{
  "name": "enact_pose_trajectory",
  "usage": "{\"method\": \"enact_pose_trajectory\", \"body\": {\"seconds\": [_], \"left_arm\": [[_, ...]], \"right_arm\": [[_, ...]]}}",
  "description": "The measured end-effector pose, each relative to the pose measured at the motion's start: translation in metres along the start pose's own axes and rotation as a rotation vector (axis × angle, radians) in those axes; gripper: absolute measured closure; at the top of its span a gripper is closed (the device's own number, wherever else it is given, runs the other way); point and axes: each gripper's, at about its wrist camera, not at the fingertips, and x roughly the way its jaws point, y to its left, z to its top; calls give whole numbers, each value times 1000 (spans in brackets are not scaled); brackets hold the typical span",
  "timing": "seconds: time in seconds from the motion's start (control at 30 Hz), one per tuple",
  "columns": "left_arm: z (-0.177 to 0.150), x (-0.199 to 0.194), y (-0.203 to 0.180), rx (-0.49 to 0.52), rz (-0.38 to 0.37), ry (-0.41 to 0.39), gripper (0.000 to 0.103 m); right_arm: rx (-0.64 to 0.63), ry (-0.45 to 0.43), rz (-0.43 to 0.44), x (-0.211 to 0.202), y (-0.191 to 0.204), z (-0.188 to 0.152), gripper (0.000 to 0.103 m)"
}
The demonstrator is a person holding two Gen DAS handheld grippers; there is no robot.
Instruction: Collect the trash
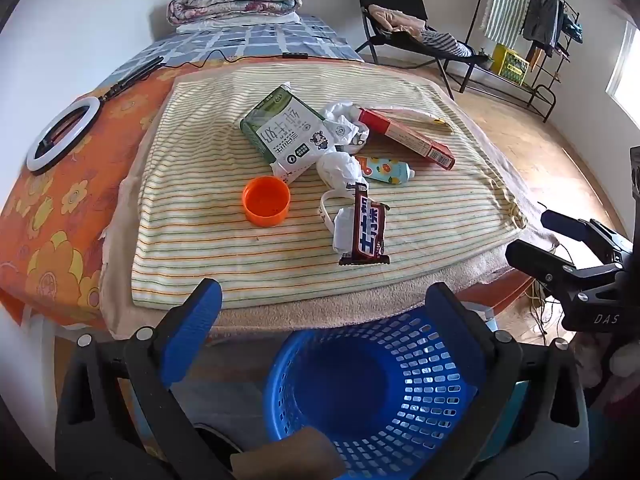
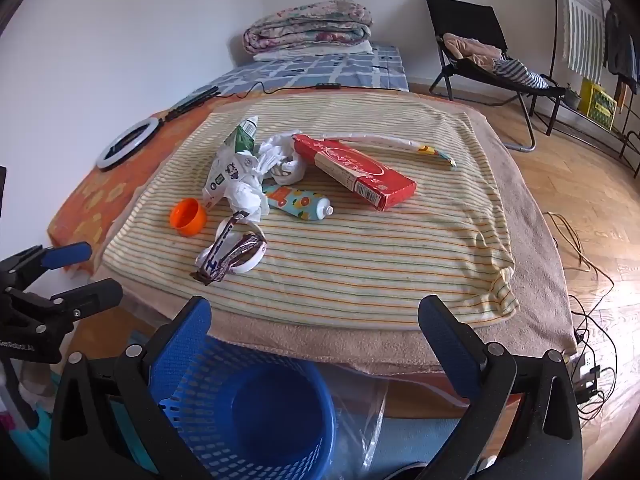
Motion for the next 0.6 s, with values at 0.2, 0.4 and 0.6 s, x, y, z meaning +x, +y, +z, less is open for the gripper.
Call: {"method": "enact_pose_trajectory", "body": {"seconds": [0.2, 0.4, 0.6], "left_arm": [[0, 0, 0, -5, -1, 2, 0], [-1, 2, 1, -6, 1, 3, 0], [-1, 3, 1, -7, 1, 4, 0]], "right_arm": [[-12, 7, 0, 1, 0, -1, 0], [-1, 2, -9, -3, -5, -3, 0], [-18, 15, -28, 4, 2, -4, 0]]}}
